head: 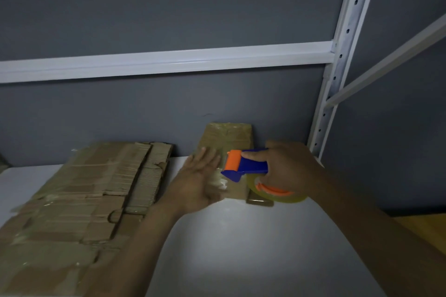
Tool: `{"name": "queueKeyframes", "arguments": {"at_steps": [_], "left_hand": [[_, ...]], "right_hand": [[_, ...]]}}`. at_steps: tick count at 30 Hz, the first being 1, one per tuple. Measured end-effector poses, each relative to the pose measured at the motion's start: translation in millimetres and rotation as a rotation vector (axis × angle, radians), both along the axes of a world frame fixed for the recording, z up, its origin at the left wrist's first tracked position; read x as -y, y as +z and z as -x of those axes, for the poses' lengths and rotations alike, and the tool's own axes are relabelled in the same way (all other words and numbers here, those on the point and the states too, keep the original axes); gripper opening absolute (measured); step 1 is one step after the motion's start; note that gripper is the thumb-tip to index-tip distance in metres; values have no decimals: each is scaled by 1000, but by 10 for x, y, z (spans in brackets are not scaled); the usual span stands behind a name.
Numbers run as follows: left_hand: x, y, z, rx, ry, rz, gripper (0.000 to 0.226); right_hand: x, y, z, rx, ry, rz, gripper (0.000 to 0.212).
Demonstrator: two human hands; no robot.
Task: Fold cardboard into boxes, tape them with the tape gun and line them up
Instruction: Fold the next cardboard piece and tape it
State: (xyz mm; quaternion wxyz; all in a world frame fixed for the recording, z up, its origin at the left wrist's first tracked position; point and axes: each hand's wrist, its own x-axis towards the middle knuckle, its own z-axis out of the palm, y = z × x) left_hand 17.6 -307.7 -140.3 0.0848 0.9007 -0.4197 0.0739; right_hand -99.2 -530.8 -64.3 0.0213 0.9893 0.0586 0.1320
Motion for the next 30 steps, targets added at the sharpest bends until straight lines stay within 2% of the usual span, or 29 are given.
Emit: {"name": "queueKeyframes", "arguments": {"at_steps": [3,7,14,17,23,30], "left_hand": [[69,-71,-9,37,-67,131,92],[5,-130,-37,90,-57,133,82],[37,-99,-5,139,-13,87,81],[153,-97,57,228,-76,43,82],[336,-128,162,222,-100,85,85],[320,-153,204,260,-80,115,82]], "right_hand": [[71,-14,8,-37,-7,-34,72],[251,-16,131,-151,-36,-180,71],[372,-148,277,-151,-62,-166,72],[265,-199,256,-124,-52,-155,72],[291,-356,286,-121,-81,-154,74],[575,-555,731,-167,-145,-153,75]]}}
